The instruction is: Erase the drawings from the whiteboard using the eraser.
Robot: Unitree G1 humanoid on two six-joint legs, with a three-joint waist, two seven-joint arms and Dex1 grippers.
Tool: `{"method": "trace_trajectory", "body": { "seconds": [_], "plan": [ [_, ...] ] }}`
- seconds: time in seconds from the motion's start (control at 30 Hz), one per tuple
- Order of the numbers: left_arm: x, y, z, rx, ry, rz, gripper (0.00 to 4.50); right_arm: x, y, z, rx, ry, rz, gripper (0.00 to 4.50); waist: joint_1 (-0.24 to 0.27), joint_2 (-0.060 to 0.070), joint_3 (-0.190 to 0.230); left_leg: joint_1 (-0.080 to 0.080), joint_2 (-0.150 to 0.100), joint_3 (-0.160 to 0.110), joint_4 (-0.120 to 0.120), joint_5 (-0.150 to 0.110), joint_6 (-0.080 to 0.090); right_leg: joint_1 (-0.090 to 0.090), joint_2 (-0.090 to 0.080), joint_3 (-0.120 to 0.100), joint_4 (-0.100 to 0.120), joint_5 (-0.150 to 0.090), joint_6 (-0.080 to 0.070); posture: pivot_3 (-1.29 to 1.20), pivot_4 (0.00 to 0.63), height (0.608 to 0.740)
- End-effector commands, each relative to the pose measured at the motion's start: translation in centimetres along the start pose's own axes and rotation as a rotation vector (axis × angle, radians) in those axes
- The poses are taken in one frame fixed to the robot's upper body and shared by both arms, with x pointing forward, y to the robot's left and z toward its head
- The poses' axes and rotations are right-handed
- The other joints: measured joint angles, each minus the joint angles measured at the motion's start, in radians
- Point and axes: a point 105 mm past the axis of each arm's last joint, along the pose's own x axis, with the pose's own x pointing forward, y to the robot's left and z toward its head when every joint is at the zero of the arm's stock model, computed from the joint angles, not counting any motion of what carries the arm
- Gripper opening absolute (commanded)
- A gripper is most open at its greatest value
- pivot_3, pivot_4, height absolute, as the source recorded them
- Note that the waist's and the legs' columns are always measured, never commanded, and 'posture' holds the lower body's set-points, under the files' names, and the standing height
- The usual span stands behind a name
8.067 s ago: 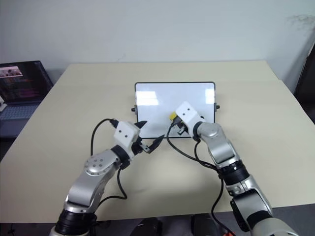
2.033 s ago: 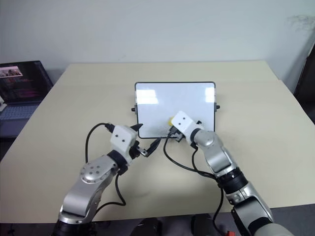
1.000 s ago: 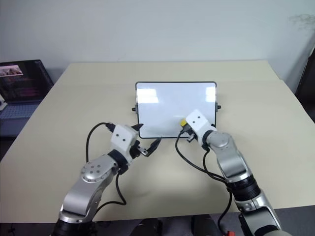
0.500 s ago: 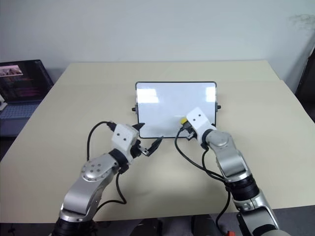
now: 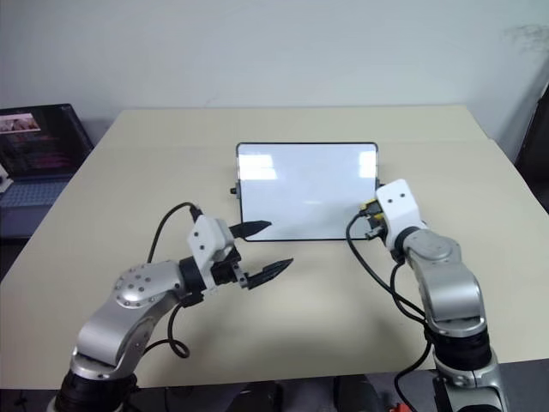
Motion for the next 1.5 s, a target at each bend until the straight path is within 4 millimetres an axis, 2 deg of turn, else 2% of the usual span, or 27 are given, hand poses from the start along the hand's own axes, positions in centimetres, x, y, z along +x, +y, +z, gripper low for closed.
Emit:
{"method": "trace_trajectory", "body": {
  "seconds": [0.03,0.2,0.37,0.57,1.5],
  "plan": [
    [0.5,-1.1,0.8,0.076,-0.037,-0.105,4.50,-1.3,-1.5,-0.7,0.065,0.027,-0.090,1.05,0.001,0.000,0.000,0.000,0.000,0.000,0.000,0.000,0.000,0.000,0.000,0.000,0.000,0.000,0.000,0.00,0.150,0.740],
    [0.6,-2.2,-0.2,0.156,-0.009,-0.216,4.50,-2.0,-2.1,-2.7,0.218,0.123,-0.153,1.05,-0.001,0.000,0.000,0.000,0.000,0.000,0.000,0.000,0.000,0.000,0.000,0.001,0.000,0.000,0.000,0.00,0.150,0.740],
    [0.8,-2.5,-1.0,0.236,-0.005,-0.269,4.50,-2.7,-2.1,-4.1,0.262,0.189,-0.143,1.05,0.001,0.001,0.000,0.000,0.000,0.000,0.000,0.000,0.001,0.000,0.000,0.000,0.000,0.000,0.000,0.00,0.150,0.740],
    [1.1,-3.1,-1.2,0.236,-0.035,-0.300,4.50,-3.2,-1.9,-5.8,0.316,0.235,-0.139,1.05,0.000,0.001,0.001,0.000,0.000,0.000,-0.001,-0.002,0.003,0.000,0.000,0.000,0.000,0.000,0.000,0.00,0.150,0.740],
    [1.9,-2.8,-0.6,0.269,-0.051,-0.268,4.50,-2.9,-2.3,-6.9,0.309,0.293,-0.126,0.99,0.000,0.001,0.001,0.000,0.000,0.000,0.000,-0.002,0.004,0.000,0.000,0.000,0.000,0.000,0.000,0.00,0.150,0.740]
  ]
}}
